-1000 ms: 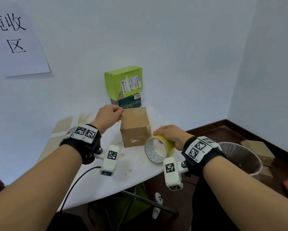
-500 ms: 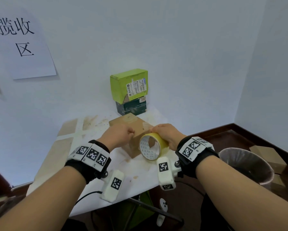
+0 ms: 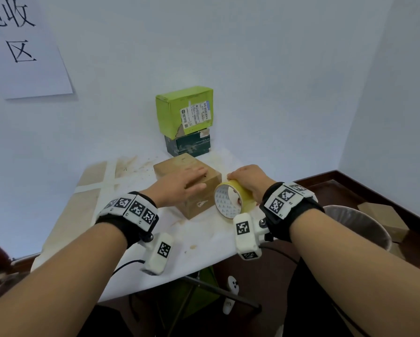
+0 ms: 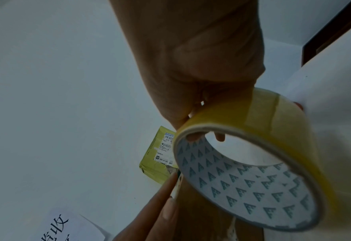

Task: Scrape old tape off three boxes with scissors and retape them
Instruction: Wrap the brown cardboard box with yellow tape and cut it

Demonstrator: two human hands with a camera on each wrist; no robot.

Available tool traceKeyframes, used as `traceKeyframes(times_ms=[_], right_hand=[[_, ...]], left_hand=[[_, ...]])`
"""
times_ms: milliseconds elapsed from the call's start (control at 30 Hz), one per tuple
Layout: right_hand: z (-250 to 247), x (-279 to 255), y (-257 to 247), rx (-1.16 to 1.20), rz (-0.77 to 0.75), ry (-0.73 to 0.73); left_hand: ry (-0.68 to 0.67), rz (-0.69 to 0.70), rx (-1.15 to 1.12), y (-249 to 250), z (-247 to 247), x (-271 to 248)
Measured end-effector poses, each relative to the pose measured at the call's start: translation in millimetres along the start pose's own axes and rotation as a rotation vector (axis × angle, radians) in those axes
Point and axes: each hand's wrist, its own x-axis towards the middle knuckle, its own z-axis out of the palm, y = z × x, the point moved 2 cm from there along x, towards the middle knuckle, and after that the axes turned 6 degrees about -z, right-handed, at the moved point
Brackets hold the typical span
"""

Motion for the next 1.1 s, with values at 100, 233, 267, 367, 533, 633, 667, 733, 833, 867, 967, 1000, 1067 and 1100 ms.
traceKeyframes(times_ms=[100,233,267,367,533,633,667,733,833,867,967,1000,1067,1100], right_hand=[[1.1,-1.6,0.2,-0.064,-0.023,0.017],[2.8,0.8,3.1,-0.012,-0.022,0.024],[2.9,0.2,3.6,-0.01,-0.031,0.042],[3.4,-1.1,3.1,-0.022,-0.055,0.067],[2.7,-4.2,-2.0,-0.092,-0.111,0.036],[3.2,-8.8,-6.8,-0.152,-0.154,0.007],[3.2,-10.7,-7.9,-0.161,-0.16,0.0],[2.4,-14.2,-9.9,-0.165,-0.163,-0.005],[-0.1,-18.9,-12.6,-0.18,-0.163,-0.012],[-1.4,-20.7,-13.8,-0.181,-0.158,-0.017],[-6.1,-26.8,-17.8,-0.208,-0.129,-0.044],[-6.9,-27.9,-18.7,-0.235,-0.112,-0.063],[-8.0,-29.9,-19.3,-0.255,-0.058,-0.097],[-8.8,-30.9,-19.7,-0.233,-0.016,-0.103]], left_hand=[[-0.029,-0.024,0.019,1.6,-0.8,-1.9],[-0.044,-0.051,0.055,3.5,0.5,-3.4],[-0.042,-0.052,0.056,3.5,0.2,-3.6],[-0.028,-0.032,0.018,7.1,-3.2,-5.0],[0.204,-0.134,-0.376,15.2,-19.8,-1.3],[0.209,-0.228,-0.597,23.4,-23.7,6.4],[0.181,-0.264,-0.664,25.7,-23.1,8.8],[0.137,-0.303,-0.689,28.2,-21.8,12.8],[0.127,-0.278,-0.702,28.8,-20.3,16.2],[0.133,-0.269,-0.714,29.4,-20.4,16.4],[0.167,-0.275,-0.714,30.5,-21.3,16.7],[0.186,-0.278,-0.715,30.7,-22.2,16.3],[0.216,-0.285,-0.719,30.2,-23.9,15.8],[0.224,-0.286,-0.718,30.1,-25.1,15.8]])
